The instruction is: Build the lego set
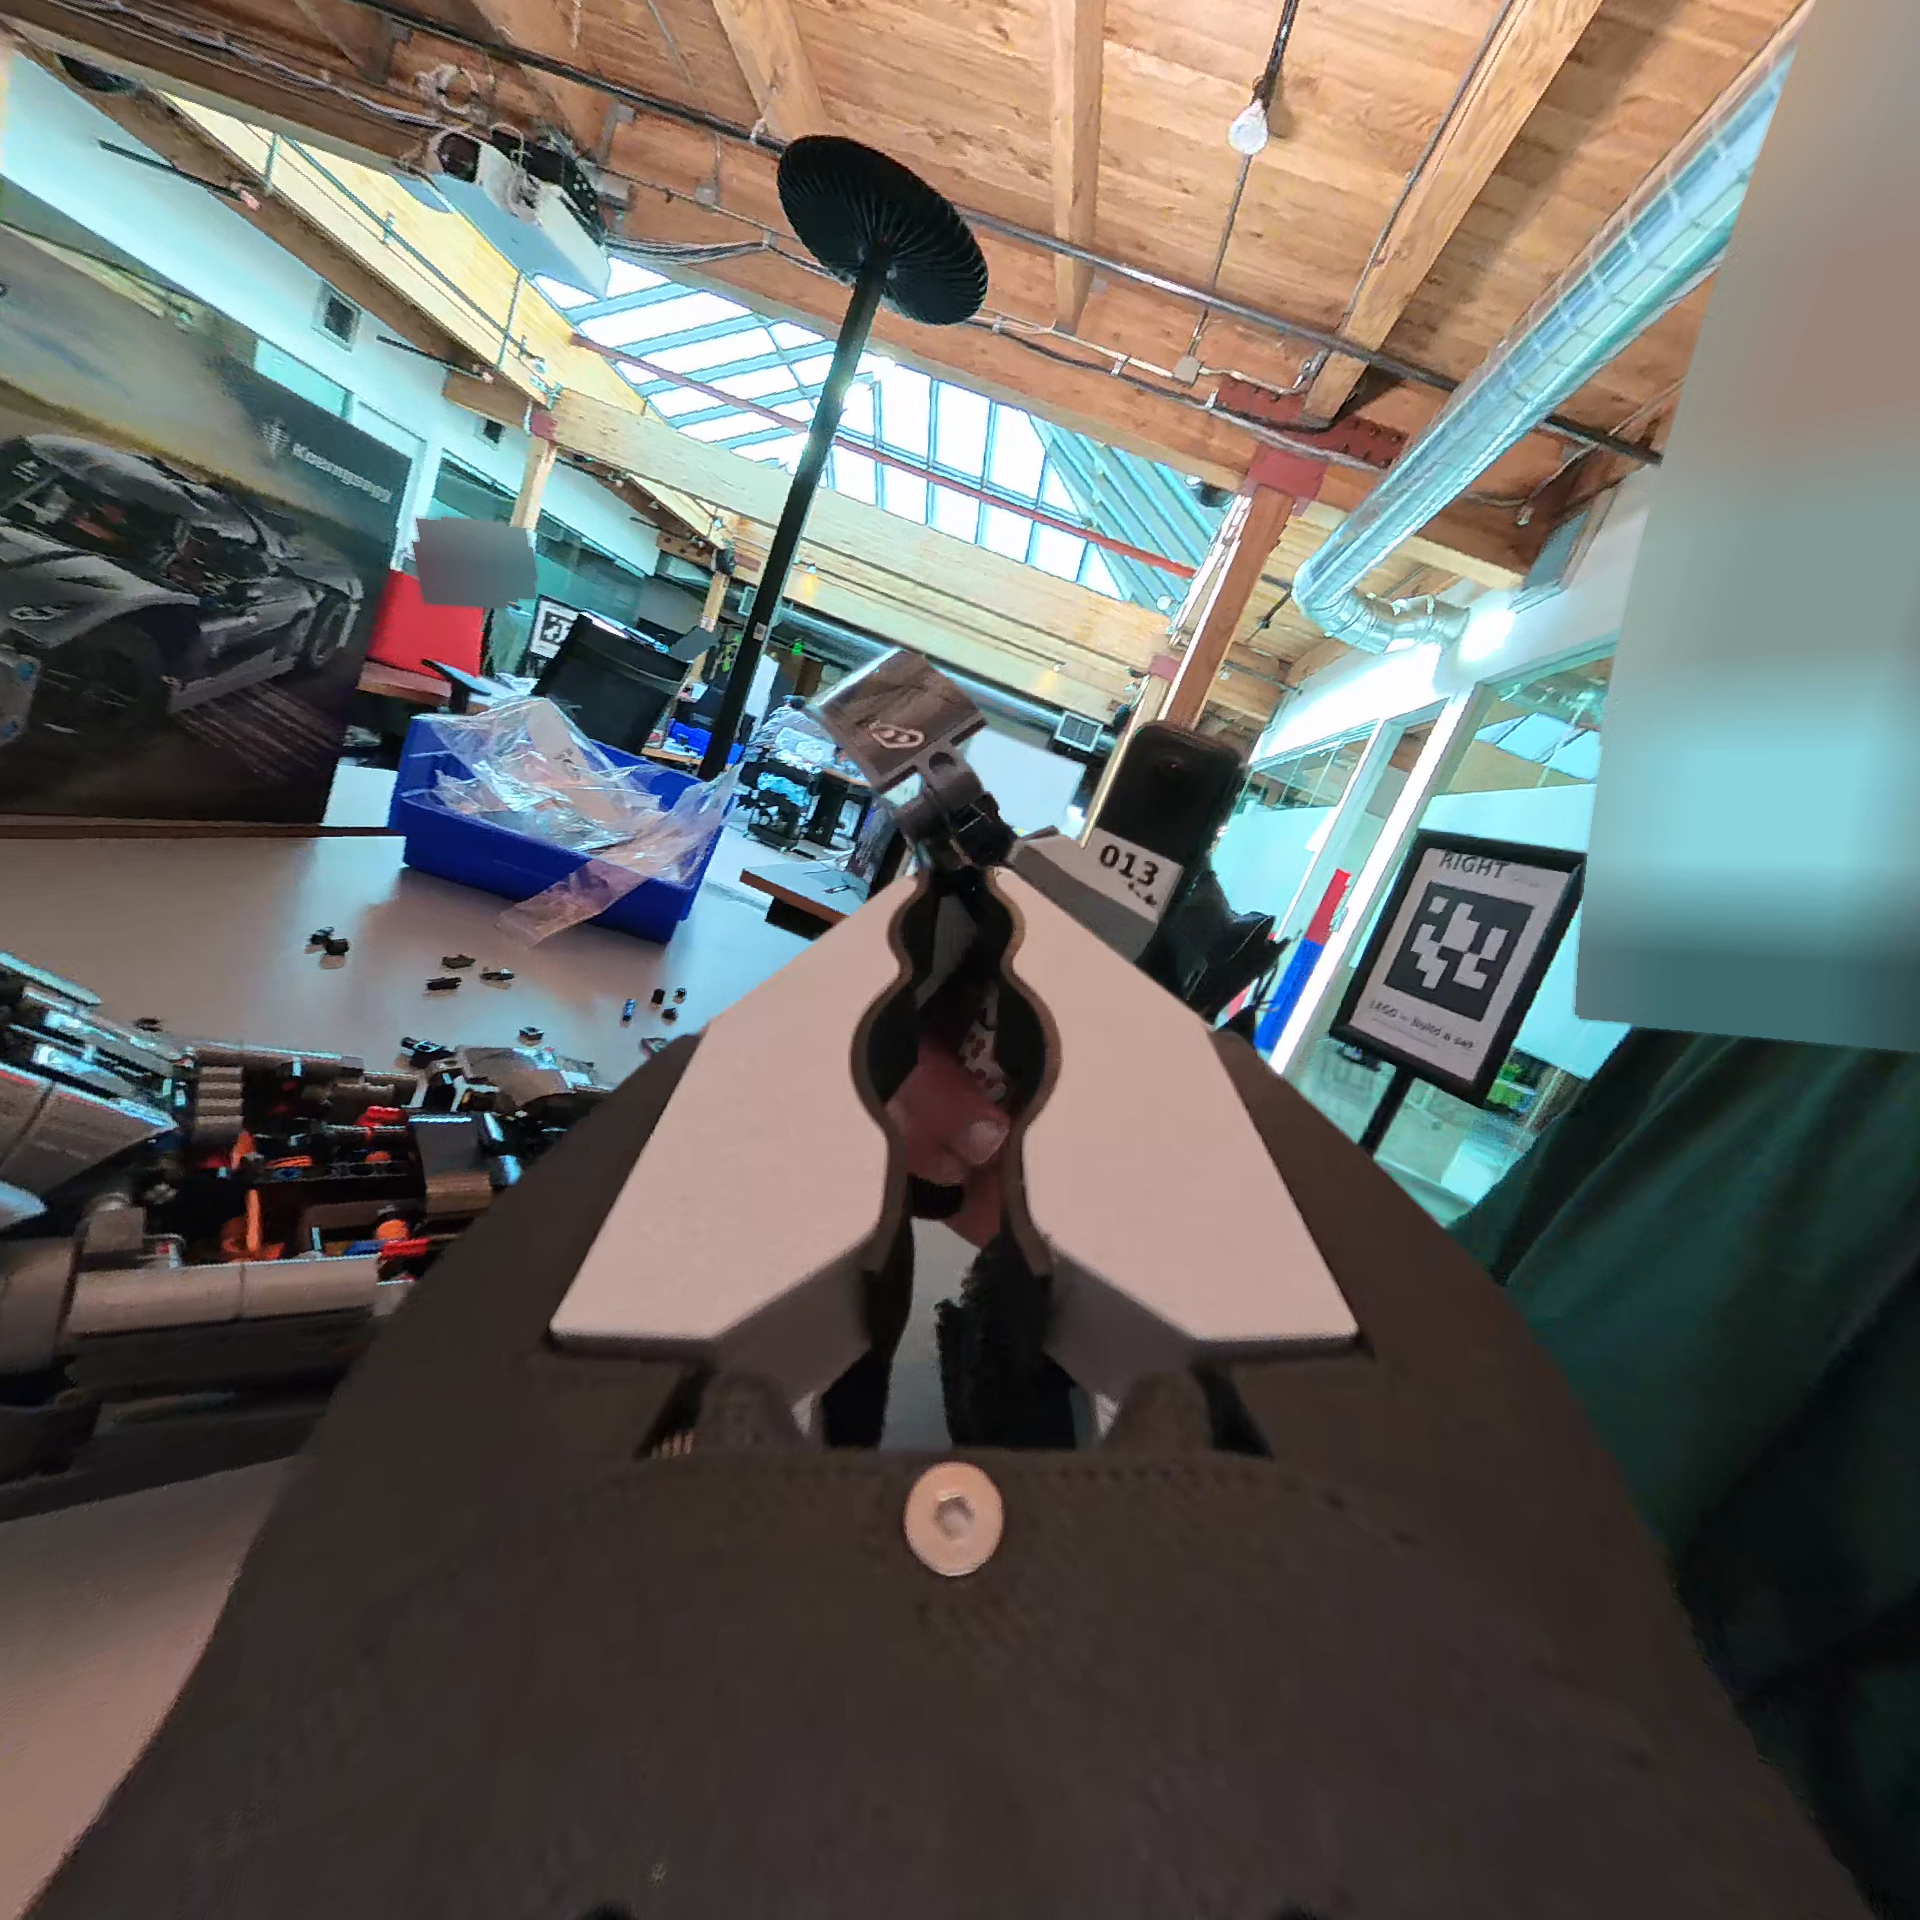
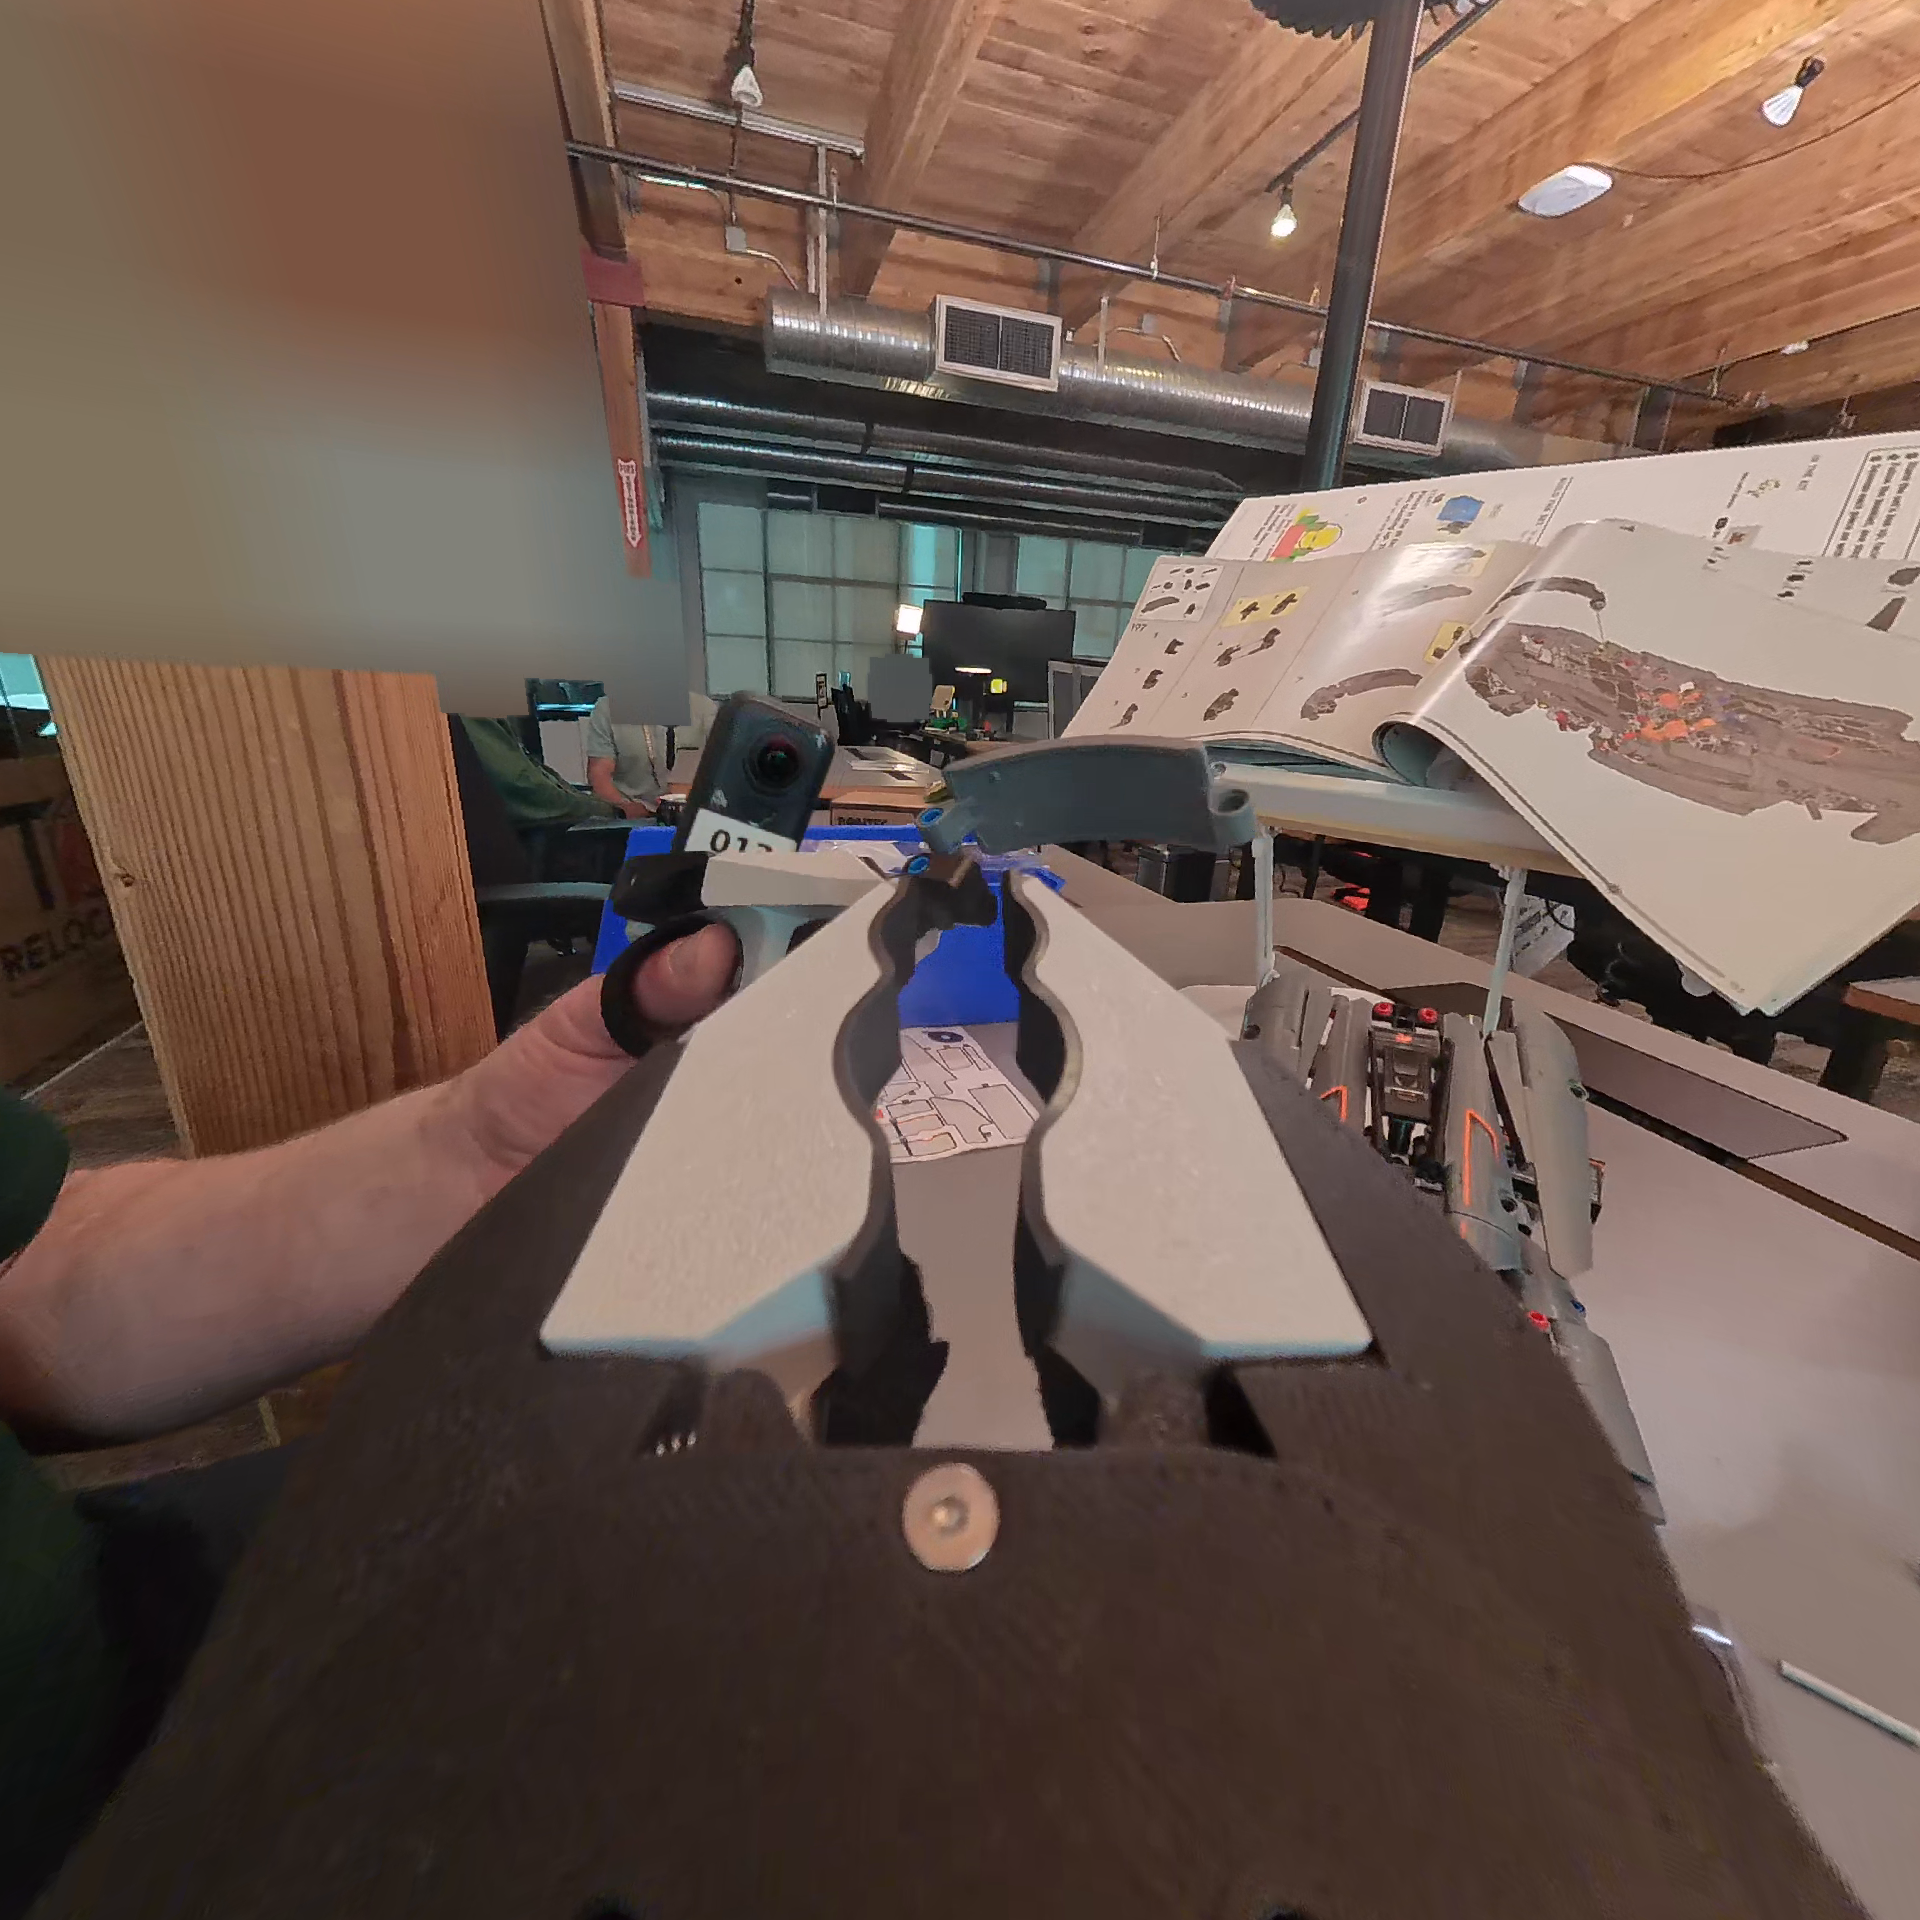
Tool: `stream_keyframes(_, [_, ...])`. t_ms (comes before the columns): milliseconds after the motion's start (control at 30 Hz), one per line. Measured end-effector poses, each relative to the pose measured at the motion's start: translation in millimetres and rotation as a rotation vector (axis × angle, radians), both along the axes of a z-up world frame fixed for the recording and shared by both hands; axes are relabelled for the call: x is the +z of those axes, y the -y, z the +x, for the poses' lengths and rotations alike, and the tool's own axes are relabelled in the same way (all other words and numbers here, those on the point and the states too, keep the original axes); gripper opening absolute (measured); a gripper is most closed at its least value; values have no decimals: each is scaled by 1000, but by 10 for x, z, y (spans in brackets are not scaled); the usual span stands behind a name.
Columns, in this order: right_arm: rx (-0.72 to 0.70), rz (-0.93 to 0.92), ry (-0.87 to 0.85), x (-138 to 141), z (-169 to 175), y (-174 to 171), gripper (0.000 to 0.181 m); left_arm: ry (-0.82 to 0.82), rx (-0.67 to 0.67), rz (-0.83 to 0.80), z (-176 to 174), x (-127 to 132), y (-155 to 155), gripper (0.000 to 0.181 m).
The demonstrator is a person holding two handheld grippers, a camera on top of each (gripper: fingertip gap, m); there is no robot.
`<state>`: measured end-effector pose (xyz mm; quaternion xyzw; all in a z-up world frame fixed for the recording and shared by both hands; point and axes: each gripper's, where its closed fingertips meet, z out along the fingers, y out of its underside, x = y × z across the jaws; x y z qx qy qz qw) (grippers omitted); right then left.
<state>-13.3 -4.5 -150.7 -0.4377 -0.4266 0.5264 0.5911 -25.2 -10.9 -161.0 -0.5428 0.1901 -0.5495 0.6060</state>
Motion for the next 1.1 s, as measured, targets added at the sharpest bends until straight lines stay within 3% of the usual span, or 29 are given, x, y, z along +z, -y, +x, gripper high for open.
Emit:
stream_keyframes(500, [-26,19,85,-67,-18,-43,18,-299,254,59,-248,-34,-148,5])
stream_keyframes(900, [-35,7,100,-127,-16,-82,19,-336,329,60,-391,-26,-212,5])
stream_keyframes(1100, [-35,37,137,-128,-100,-41,24,-413,292,94,-311,-32,-154,5])
